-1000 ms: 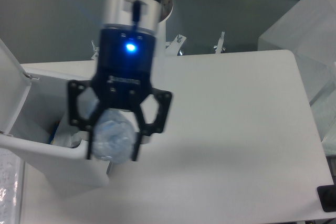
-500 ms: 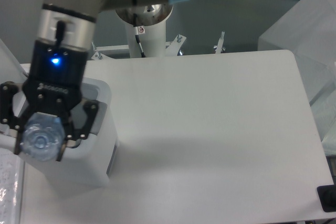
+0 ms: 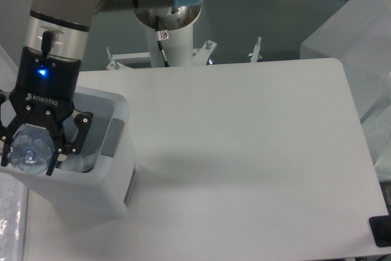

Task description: Place the trash in the trash can

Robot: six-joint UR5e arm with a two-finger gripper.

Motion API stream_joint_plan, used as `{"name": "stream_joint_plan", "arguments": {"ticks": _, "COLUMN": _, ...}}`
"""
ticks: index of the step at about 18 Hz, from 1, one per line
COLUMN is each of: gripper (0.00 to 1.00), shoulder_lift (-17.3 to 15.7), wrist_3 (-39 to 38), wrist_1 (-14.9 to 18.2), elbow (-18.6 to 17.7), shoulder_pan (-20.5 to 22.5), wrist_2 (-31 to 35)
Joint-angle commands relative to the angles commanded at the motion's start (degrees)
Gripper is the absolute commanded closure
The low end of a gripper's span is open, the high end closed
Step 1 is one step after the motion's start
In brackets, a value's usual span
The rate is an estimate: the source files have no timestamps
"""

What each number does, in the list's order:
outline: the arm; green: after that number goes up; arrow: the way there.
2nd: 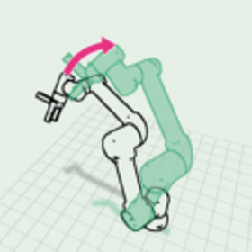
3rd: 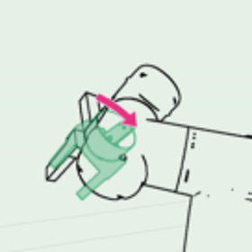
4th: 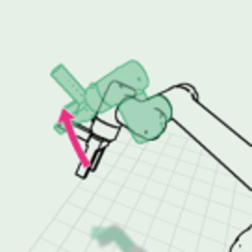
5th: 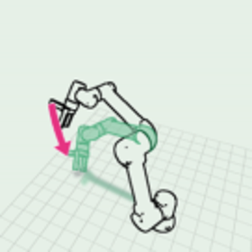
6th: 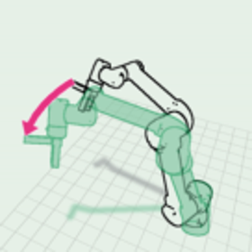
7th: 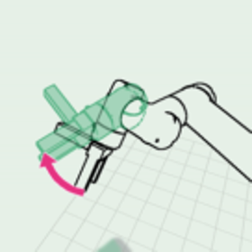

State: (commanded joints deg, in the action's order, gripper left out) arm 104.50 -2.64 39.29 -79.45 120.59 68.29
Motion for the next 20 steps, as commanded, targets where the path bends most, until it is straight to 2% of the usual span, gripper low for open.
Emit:
{"name": "stream_joint_plan", "arguments": {"ticks": 2, "gripper": 0.33, "shoulder_lift": -0.61, "wrist_3": 0.44, "wrist_1": 0.00, "elbow": -1.14, "shoulder_pan": 0.00, "wrist_2": 0.00}}
{"name": "stream_joint_plan", "arguments": {"ticks": 4, "gripper": 0.28, "shoulder_lift": -1.67, "wrist_3": 1.23, "wrist_1": 0.00, "elbow": -2.46, "shoulder_pan": 0.00, "wrist_2": 0.00}}
{"name": "stream_joint_plan", "arguments": {"ticks": 14, "gripper": 0.27, "shoulder_lift": -2.99, "wrist_3": 1.58, "wrist_1": 0.00, "elbow": -4.48, "shoulder_pan": 0.09, "wrist_2": 0.00}}
{"name": "stream_joint_plan", "arguments": {"ticks": 17, "gripper": 0.10, "shoulder_lift": -2.73, "wrist_3": 1.41, "wrist_1": 0.09, "elbow": -4.57, "shoulder_pan": 0.52, "wrist_2": 0.17}}
{"name": "stream_joint_plan", "arguments": {"ticks": 18, "gripper": 0.08, "shoulder_lift": -2.55, "wrist_3": 1.41, "wrist_1": 0.09, "elbow": -4.57, "shoulder_pan": 1.40, "wrist_2": 0.44}}
{"name": "stream_joint_plan", "arguments": {"ticks": 19, "gripper": 0.01, "shoulder_lift": -2.46, "wrist_3": 1.41, "wrist_1": 0.00, "elbow": -4.83, "shoulder_pan": 3.41, "wrist_2": 1.40}}
{"name": "stream_joint_plan", "arguments": {"ticks": 20, "gripper": 0.00, "shoulder_lift": -2.46, "wrist_3": 1.49, "wrist_1": 0.00, "elbow": -4.84, "shoulder_pan": 5.17, "wrist_2": 2.19}}
